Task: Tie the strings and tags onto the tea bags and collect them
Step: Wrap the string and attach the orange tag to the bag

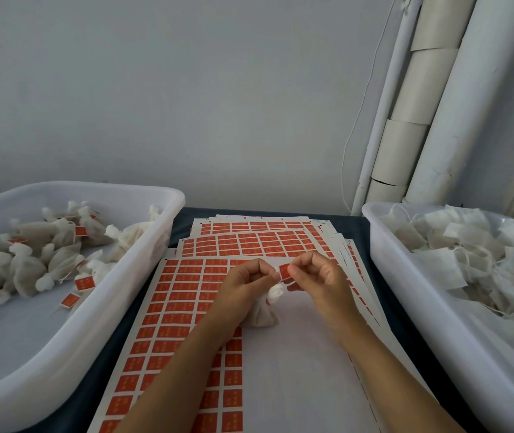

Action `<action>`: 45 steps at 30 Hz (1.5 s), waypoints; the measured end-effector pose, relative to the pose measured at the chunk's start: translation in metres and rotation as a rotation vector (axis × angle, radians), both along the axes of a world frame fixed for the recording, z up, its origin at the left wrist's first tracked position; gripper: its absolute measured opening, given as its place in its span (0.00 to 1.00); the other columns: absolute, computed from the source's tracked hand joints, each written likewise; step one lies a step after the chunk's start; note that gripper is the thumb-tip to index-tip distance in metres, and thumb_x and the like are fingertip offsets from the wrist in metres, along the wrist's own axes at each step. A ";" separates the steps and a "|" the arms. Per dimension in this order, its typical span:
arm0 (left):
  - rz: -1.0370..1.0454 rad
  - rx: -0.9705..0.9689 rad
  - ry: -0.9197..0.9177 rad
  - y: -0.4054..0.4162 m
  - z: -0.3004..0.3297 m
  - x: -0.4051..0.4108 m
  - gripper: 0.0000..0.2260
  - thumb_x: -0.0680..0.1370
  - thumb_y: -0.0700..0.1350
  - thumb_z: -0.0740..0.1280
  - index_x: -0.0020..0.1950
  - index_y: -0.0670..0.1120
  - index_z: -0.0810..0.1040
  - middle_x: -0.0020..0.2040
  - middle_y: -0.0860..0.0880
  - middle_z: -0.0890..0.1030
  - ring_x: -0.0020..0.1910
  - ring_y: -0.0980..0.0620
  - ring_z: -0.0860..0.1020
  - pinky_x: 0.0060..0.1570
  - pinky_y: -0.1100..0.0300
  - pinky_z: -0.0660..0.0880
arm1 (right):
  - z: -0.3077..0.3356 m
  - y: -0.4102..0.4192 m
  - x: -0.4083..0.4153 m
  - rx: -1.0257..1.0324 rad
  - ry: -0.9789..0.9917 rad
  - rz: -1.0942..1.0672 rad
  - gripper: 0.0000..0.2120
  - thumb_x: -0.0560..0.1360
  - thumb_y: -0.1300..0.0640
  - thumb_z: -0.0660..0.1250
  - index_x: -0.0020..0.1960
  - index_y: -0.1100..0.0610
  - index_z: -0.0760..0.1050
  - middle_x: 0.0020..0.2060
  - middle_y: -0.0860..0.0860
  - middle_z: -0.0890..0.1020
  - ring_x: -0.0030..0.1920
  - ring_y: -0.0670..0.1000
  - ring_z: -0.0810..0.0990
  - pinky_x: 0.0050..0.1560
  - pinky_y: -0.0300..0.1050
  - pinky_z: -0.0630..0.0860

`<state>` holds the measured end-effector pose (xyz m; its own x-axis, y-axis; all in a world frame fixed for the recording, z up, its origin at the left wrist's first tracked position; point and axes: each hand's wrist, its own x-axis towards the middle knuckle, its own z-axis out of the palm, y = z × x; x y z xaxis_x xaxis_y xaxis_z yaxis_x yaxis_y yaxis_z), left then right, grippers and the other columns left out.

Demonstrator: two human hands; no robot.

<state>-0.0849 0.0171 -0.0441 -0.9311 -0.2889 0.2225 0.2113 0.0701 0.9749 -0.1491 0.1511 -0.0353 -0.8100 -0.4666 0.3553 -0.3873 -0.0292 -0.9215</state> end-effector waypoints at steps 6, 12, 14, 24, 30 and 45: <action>-0.019 -0.011 0.027 0.000 -0.001 0.000 0.08 0.77 0.37 0.65 0.39 0.45 0.79 0.33 0.56 0.79 0.35 0.60 0.78 0.35 0.72 0.73 | -0.001 0.000 -0.001 0.047 0.053 -0.029 0.02 0.74 0.60 0.68 0.44 0.55 0.75 0.45 0.51 0.82 0.43 0.47 0.83 0.44 0.40 0.81; -0.014 -0.038 0.033 0.000 -0.002 -0.001 0.08 0.77 0.37 0.65 0.39 0.45 0.78 0.34 0.56 0.80 0.35 0.60 0.78 0.36 0.73 0.73 | -0.002 -0.001 -0.001 0.068 0.084 -0.074 0.03 0.74 0.60 0.68 0.44 0.55 0.75 0.43 0.51 0.82 0.43 0.48 0.83 0.46 0.41 0.81; -0.011 -0.042 0.031 -0.001 -0.003 -0.002 0.08 0.77 0.37 0.65 0.39 0.45 0.78 0.34 0.56 0.80 0.36 0.60 0.78 0.36 0.73 0.74 | -0.002 -0.001 -0.001 0.072 0.090 -0.080 0.03 0.74 0.60 0.68 0.43 0.55 0.75 0.43 0.51 0.82 0.44 0.49 0.83 0.47 0.43 0.81; -0.042 -0.053 0.023 -0.001 -0.003 0.000 0.10 0.79 0.38 0.61 0.41 0.47 0.79 0.37 0.54 0.81 0.37 0.59 0.78 0.39 0.70 0.75 | -0.007 -0.007 0.002 0.071 0.201 -0.200 0.04 0.73 0.61 0.70 0.43 0.56 0.74 0.41 0.48 0.81 0.44 0.47 0.81 0.45 0.33 0.78; -0.031 -0.070 0.031 0.002 -0.004 -0.001 0.04 0.77 0.41 0.66 0.43 0.44 0.79 0.38 0.50 0.80 0.36 0.58 0.78 0.39 0.68 0.75 | -0.005 -0.005 0.004 0.096 0.271 -0.152 0.05 0.72 0.61 0.70 0.43 0.55 0.74 0.41 0.45 0.79 0.45 0.45 0.80 0.46 0.32 0.77; -0.018 -0.140 0.023 0.001 -0.005 0.000 0.08 0.78 0.37 0.63 0.41 0.44 0.79 0.42 0.39 0.79 0.39 0.51 0.76 0.40 0.67 0.74 | -0.014 -0.007 0.002 0.206 0.168 0.002 0.11 0.77 0.53 0.63 0.35 0.50 0.72 0.26 0.40 0.75 0.29 0.40 0.75 0.33 0.28 0.71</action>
